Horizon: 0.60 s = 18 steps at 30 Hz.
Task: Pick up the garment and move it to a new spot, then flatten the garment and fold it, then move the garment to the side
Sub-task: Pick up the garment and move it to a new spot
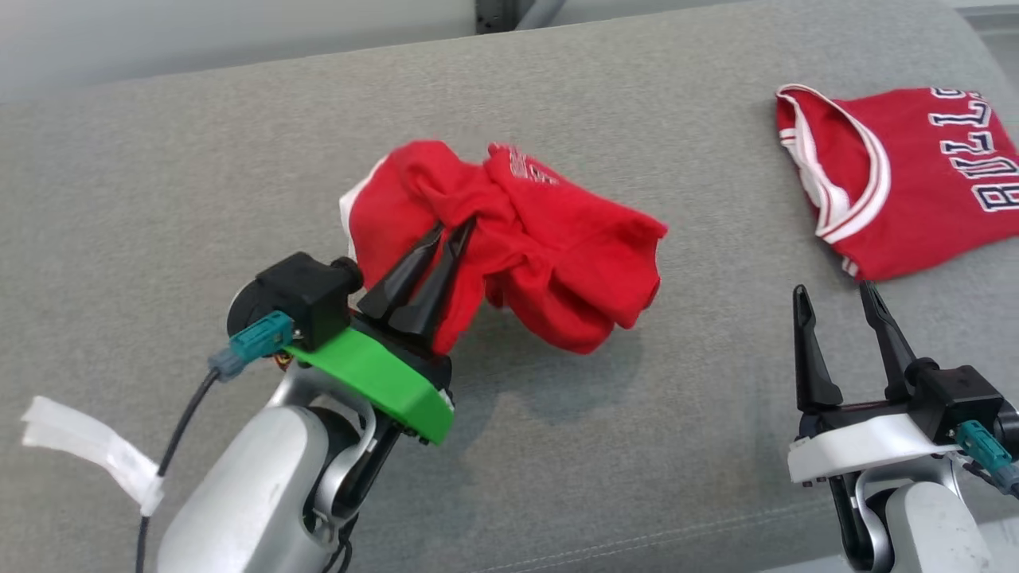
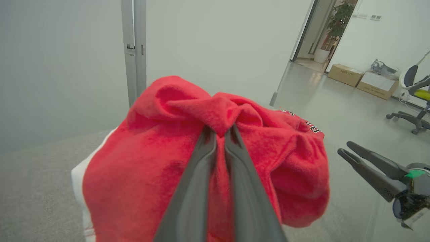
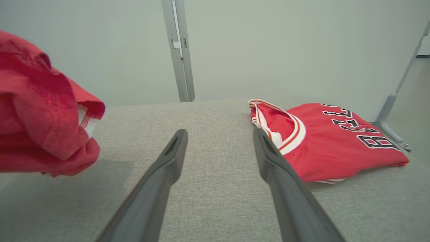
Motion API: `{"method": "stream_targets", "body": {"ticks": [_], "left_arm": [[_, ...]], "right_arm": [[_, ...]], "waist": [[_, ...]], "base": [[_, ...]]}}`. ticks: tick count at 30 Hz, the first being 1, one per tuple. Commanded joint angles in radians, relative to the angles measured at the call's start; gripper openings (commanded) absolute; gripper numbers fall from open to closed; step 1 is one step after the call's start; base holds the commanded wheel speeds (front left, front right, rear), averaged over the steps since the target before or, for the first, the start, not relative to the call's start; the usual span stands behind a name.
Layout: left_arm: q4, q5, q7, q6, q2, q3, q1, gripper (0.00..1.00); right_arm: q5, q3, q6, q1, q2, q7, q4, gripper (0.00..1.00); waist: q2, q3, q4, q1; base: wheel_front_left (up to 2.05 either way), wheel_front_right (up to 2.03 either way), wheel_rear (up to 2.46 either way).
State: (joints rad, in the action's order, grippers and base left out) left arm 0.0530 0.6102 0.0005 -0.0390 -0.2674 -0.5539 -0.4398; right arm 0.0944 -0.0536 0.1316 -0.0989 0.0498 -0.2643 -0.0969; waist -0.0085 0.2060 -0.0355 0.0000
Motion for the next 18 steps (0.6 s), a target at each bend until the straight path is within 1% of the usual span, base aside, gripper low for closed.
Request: {"method": "stream_targets", "body": {"ticks": [1,2,4,8,10,14,17,18], "left_arm": [[-0.038,-0.009,0.011,0.007,0.009,-0.014,-0.005,0.0],[-0.062,-0.015,0.01,0.009,0.014,-0.021,-0.007,0.0],[-0.127,0.016,0.005,0.008,0.043,-0.021,0.004,0.0],[-0.309,0.007,-0.025,-0.003,0.047,-0.03,-0.002,0.0],[-0.411,0.01,-0.053,-0.009,0.058,-0.027,-0.004,0.0],[-0.568,0.011,-0.108,-0.035,0.078,-0.034,-0.026,0.0],[-0.636,0.008,-0.161,-0.05,0.098,-0.041,-0.046,0.0],[-0.636,0.008,-0.161,-0.05,0.098,-0.041,-0.046,0.0]], "right_arm": [[0.01,0.0,-0.002,0.014,0.002,0.0,0.003,1.0],[0.012,0.004,-0.002,0.015,0.001,0.0,0.003,1.0],[0.019,0.003,-0.002,0.015,0.001,0.0,0.003,1.0],[0.027,0.006,-0.002,0.01,0.001,0.0,0.002,1.0],[0.027,0.005,-0.002,0.007,0.001,0.0,0.003,1.0],[0.02,-0.008,-0.002,0.004,0.001,0.0,0.002,1.0],[0.01,-0.023,-0.002,0.009,0.001,0.0,-0.002,1.0],[0.01,-0.023,-0.002,0.009,0.001,0.0,-0.002,1.0]], "waist": [[0.0085,-0.012,-0.137,0.0],[0.0085,-0.008,-0.152,0.0],[0.0085,0.003,-0.177,0.0],[0.0085,0.022,-0.21,0.0],[0.0085,0.026,-0.217,0.0],[0.0085,0.026,-0.214,0.0],[0.0085,0.018,-0.19,0.0],[0.0085,0.018,-0.19,0.0]], "base": [[0.0,0.0,0.0],[0.0,0.0,0.0],[0.0,0.0,0.0],[0.0,0.0,0.0],[0.0,0.0,0.0],[0.0,0.0,0.0],[0.0,0.0,0.0],[0.0,0.0,0.0]]}}
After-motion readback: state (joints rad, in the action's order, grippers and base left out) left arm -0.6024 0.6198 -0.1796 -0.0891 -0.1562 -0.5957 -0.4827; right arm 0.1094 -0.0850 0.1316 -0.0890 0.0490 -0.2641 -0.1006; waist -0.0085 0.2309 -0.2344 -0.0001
